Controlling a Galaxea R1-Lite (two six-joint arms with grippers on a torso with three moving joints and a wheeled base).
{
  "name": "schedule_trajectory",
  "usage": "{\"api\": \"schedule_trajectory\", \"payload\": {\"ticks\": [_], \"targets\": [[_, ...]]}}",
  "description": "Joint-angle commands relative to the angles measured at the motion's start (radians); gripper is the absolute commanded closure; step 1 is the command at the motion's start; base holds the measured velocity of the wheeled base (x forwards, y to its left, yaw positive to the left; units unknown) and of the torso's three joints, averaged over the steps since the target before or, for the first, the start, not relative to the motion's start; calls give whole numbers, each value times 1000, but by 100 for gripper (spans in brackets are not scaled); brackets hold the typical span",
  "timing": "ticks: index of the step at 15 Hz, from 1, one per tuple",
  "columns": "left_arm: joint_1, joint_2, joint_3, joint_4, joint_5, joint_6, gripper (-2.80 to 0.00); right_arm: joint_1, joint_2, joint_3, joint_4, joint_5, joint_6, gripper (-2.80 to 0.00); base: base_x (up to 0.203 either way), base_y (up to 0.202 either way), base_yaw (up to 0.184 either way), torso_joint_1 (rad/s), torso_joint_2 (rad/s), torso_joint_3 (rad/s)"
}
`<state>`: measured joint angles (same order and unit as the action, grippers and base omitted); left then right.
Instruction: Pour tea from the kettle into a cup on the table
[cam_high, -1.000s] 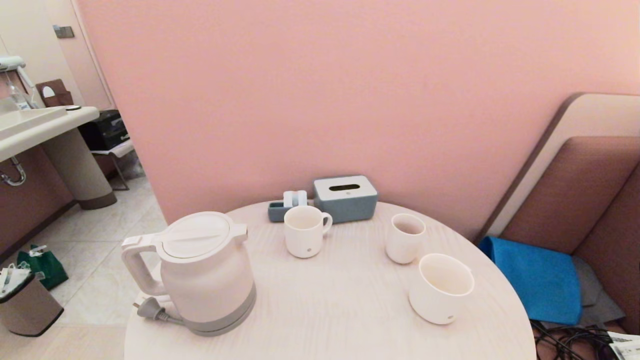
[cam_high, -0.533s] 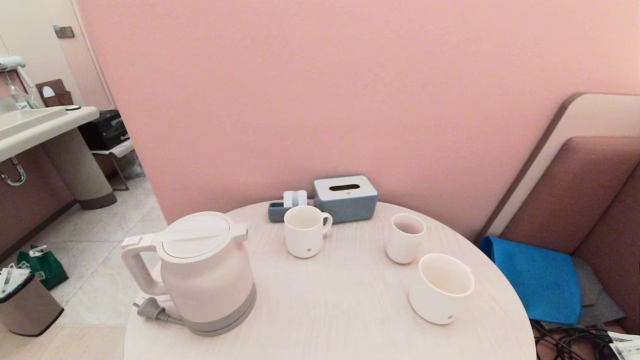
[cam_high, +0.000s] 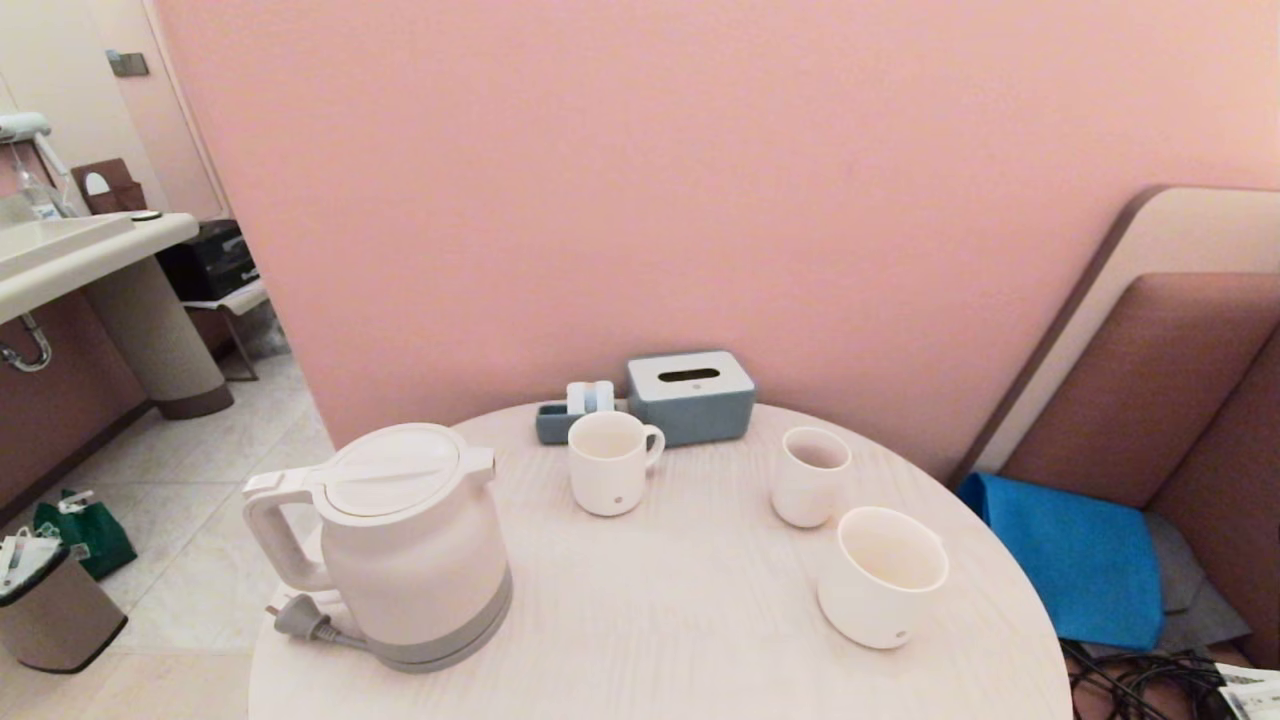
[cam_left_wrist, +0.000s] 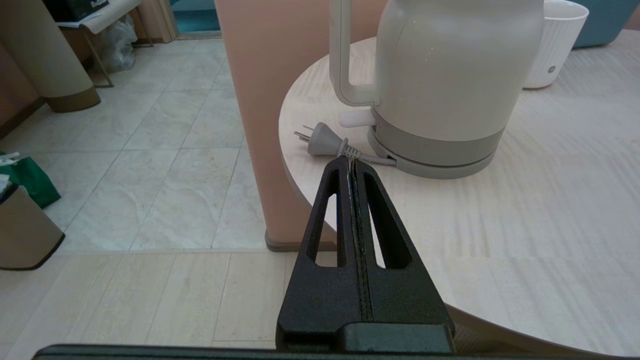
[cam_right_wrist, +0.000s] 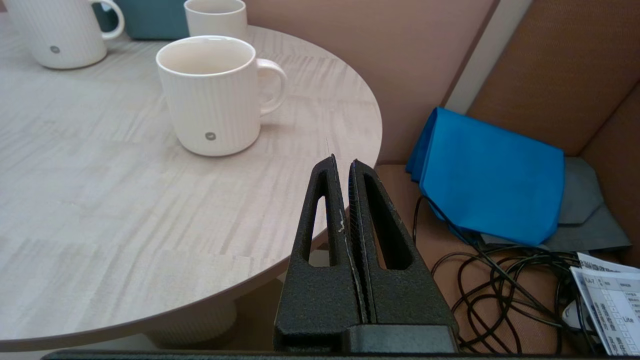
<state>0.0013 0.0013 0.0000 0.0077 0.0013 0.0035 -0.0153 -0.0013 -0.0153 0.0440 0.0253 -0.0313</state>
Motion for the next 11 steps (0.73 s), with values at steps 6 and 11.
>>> {"api": "schedule_trajectory", "payload": {"ticks": [6,11], "targets": [[0,0,0,0,0,0,0,0,1,0,0,-1,1,0,0,0,0,0,0,0],[0,0,0,0,0,0,0,0,1,0,0,-1,1,0,0,0,0,0,0,0]]}}
